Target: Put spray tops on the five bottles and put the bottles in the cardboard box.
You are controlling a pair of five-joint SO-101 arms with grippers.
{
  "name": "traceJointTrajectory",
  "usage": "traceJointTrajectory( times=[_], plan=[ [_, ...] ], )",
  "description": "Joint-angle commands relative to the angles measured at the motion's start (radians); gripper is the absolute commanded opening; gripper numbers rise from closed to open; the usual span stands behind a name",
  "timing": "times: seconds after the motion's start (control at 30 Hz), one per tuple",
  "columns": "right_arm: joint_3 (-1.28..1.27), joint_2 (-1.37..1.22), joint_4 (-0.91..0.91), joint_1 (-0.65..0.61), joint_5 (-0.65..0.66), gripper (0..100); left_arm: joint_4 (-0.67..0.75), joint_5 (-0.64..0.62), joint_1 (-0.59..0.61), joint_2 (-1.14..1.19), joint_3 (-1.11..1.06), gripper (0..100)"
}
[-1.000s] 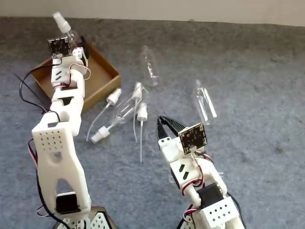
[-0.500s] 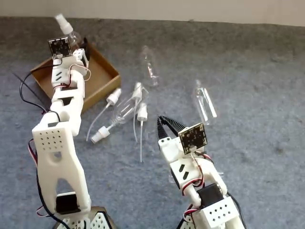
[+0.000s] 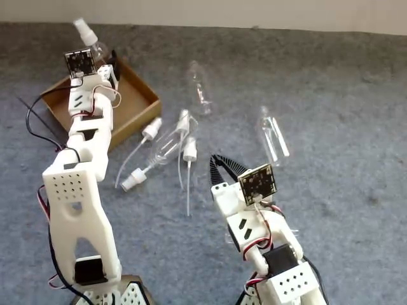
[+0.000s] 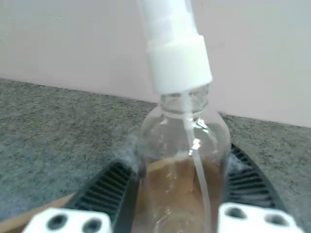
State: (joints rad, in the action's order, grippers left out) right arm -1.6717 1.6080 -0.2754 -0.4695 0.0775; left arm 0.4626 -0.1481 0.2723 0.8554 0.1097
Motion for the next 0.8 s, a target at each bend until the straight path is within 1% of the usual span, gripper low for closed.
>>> traceJointTrajectory(
  times=[0.0, 0.07, 0.2, 0.77],
  plan=[
    [-0.076, 0.012, 0.022, 0.012, 0.008, 0.5, -0.005, -0.009, 0.016, -0.012, 0.048, 15],
    [-0.076, 0.012, 0.022, 0.012, 0.008, 0.5, -0.008, -0.009, 0.016, -0.012, 0.047, 18],
    [-0.076, 0.012, 0.022, 0.012, 0.008, 0.5, -0.114, -0.014, 0.016, -0.015, 0.053, 26],
    [-0.076, 0.012, 0.022, 0.012, 0.008, 0.5, -0.13, -0.011, 0.016, -0.019, 0.048, 27]
  ],
)
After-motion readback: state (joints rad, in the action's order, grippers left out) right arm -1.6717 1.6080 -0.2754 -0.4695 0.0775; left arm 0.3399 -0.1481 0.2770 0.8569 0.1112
